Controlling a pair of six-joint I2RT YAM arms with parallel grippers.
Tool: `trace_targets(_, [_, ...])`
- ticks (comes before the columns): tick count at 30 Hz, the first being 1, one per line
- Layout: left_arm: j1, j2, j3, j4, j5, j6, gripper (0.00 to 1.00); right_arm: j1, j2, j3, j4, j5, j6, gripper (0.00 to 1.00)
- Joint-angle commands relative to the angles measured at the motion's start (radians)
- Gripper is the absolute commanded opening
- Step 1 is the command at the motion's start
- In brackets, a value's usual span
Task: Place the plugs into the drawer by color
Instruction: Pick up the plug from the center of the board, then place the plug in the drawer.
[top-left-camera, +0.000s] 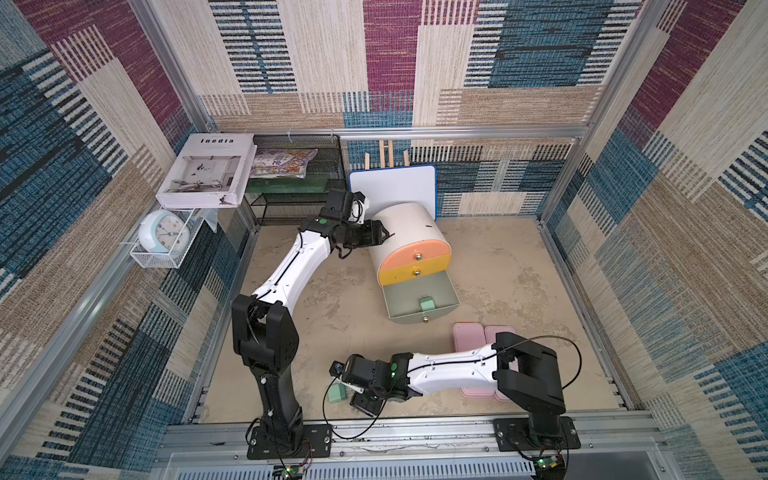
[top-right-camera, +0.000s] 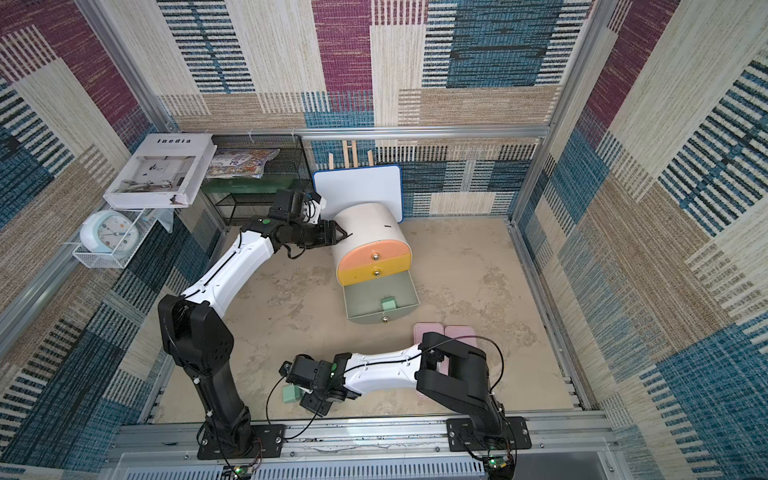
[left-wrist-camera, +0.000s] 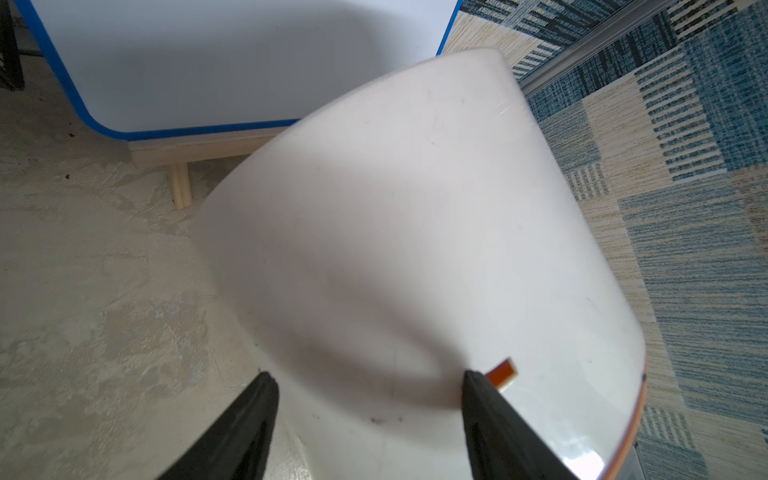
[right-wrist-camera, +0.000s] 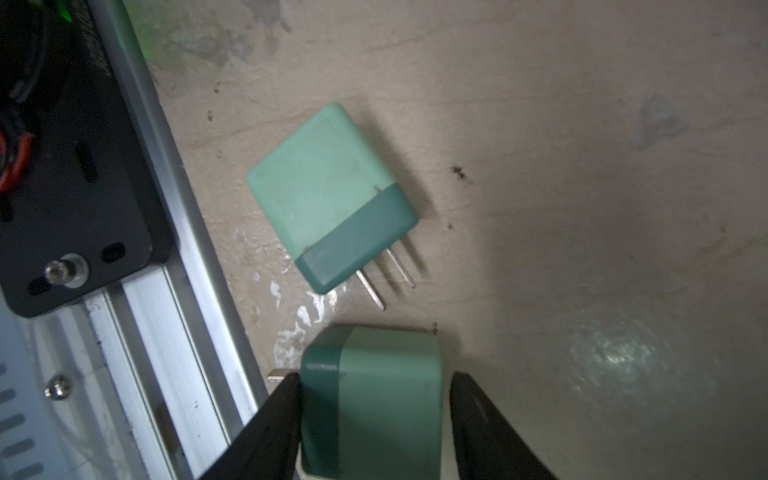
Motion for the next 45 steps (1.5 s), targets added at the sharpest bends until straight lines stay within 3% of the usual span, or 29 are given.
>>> trace_targets(1, [0.0,0.015,-0.007,-0.097,-0.057,0.02,0.73,-0.007,-0.011,-0.006,-0.008,0.002,0.014,0.56])
trace_targets(8, [-0.001,0.016,-0.009,-0.096,-0.057,0.019,0.73,-0.022,-0.049,-0.021,-0.008,0.017,0.046,0.45])
trace_targets(13, [-0.001,0.016,-0.007,-0.095,-0.055,0.018,0.73,-0.074,-0.133,-0.047,-0.002,-0.002,0.081,0.41])
trace_targets(23, [-0.001,0.022,0.002,-0.095,-0.046,0.013,0.73,-0.376,-0.419,-0.125,0.045,0.001,0.126,0.42])
trace_targets(31, [-0.001,0.022,0.004,-0.095,-0.042,0.011,0.73,-0.548,-0.376,-0.113,0.111,-0.088,0.152,0.42])
trace_targets(45, [-0.001,0.02,0.0,-0.096,-0.043,0.013,0.73,-0.59,-0.289,-0.109,0.182,-0.167,0.159,0.43])
